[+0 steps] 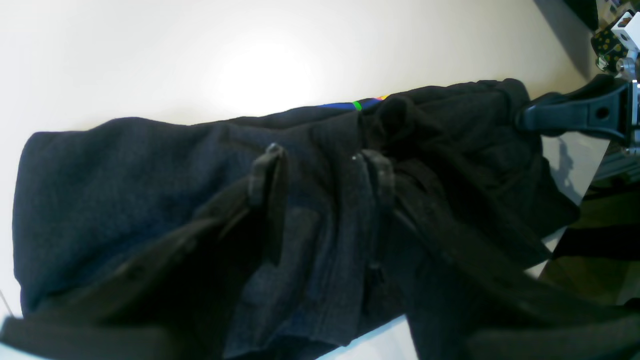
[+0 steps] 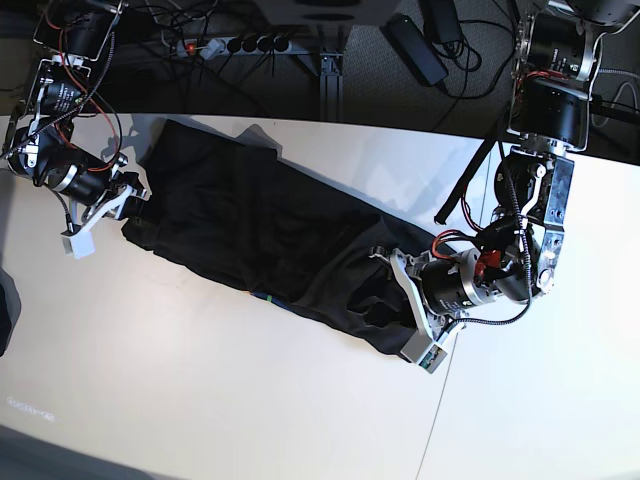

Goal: Fold the T-shirt properly

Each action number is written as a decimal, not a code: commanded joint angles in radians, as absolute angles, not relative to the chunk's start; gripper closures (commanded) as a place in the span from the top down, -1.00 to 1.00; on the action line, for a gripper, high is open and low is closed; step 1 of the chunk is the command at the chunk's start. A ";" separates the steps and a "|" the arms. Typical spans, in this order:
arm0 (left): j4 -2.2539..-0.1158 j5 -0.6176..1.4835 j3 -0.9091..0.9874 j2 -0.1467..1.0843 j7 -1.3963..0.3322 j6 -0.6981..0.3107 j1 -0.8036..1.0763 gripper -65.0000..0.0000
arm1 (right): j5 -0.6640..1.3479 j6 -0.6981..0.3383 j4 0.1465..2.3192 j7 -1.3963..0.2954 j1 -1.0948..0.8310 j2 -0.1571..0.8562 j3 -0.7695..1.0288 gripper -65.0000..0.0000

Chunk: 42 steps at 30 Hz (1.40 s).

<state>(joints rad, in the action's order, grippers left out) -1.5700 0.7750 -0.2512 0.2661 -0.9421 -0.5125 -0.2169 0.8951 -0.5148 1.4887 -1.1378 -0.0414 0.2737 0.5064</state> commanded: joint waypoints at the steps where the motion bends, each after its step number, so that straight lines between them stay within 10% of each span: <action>1: -1.586 0.788 -0.247 0.269 -0.924 -0.509 -0.231 -0.20 | 0.921 -0.606 1.493 -1.122 -0.031 0.288 0.522 -1.00; 31: -1.586 0.718 -0.246 0.363 -0.912 -0.508 -0.213 -0.20 | 1.082 -0.606 1.528 -1.151 -0.102 0.400 0.874 -0.99; 36: -1.586 0.720 -0.246 0.361 -0.906 -0.508 -0.212 -0.20 | 1.065 -0.606 1.528 -1.144 -0.142 0.368 0.874 0.11; 42: -1.586 0.721 -0.246 0.361 -0.905 -0.508 -0.210 -0.20 | 1.074 -0.605 1.528 -1.134 -0.195 0.323 0.826 0.16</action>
